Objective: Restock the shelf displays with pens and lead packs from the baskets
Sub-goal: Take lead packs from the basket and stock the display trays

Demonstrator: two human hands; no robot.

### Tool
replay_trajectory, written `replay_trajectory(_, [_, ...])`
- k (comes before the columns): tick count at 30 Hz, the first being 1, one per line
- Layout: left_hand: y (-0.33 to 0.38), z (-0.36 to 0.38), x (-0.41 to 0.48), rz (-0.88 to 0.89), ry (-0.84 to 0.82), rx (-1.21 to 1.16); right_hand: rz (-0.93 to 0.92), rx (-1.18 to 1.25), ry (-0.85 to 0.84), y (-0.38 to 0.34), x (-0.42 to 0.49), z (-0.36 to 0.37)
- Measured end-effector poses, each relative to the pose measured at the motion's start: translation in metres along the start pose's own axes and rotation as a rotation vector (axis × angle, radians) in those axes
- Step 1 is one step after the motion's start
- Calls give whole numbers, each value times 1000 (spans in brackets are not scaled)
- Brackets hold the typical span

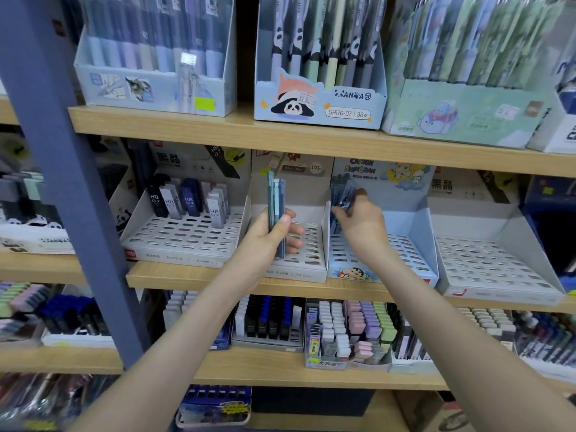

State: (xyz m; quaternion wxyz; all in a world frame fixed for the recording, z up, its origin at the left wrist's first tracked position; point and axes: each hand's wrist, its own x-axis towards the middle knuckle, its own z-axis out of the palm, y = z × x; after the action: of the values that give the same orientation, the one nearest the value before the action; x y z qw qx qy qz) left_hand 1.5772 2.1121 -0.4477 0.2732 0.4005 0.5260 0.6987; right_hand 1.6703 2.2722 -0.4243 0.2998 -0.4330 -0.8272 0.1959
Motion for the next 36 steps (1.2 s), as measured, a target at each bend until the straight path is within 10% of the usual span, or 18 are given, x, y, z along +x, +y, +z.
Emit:
replay_trajectory(31, [-3, -1, -1, -17, 40, -9, -77, 312, 98, 23, -6, 7])
replay_trajectory(36, [-5, 0, -1, -5, 44, 4, -212, 76, 6, 18, -1, 9])
